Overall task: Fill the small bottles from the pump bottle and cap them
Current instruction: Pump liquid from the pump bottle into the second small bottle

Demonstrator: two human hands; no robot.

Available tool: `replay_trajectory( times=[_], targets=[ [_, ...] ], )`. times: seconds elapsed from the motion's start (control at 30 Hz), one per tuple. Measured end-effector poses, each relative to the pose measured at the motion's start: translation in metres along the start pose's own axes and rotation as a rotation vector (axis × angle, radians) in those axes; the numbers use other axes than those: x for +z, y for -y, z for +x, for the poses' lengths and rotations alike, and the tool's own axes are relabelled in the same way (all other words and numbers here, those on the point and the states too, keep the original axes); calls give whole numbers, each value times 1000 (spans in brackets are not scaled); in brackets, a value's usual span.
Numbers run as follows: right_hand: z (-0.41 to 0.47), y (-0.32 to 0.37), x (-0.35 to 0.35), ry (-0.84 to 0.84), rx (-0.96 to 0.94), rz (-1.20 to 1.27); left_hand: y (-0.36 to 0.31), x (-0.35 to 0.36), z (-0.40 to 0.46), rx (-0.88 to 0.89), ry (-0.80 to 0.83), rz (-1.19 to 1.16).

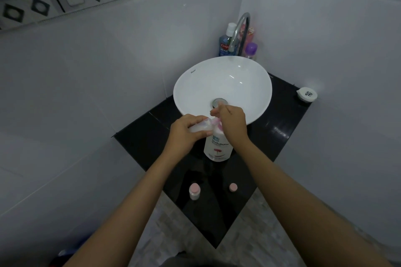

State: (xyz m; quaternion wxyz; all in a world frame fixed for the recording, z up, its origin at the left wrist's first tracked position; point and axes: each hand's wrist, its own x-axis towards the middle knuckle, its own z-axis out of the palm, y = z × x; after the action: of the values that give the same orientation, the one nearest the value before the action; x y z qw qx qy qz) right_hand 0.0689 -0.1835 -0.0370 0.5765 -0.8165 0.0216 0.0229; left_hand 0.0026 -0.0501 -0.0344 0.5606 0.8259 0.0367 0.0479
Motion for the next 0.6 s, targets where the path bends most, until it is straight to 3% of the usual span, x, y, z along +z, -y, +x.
replay_trajectory(
  times=[0.6],
  targets=[
    [-5, -4, 6, -51, -13, 8, 2, 2, 0, 12, 10, 57]
  ],
)
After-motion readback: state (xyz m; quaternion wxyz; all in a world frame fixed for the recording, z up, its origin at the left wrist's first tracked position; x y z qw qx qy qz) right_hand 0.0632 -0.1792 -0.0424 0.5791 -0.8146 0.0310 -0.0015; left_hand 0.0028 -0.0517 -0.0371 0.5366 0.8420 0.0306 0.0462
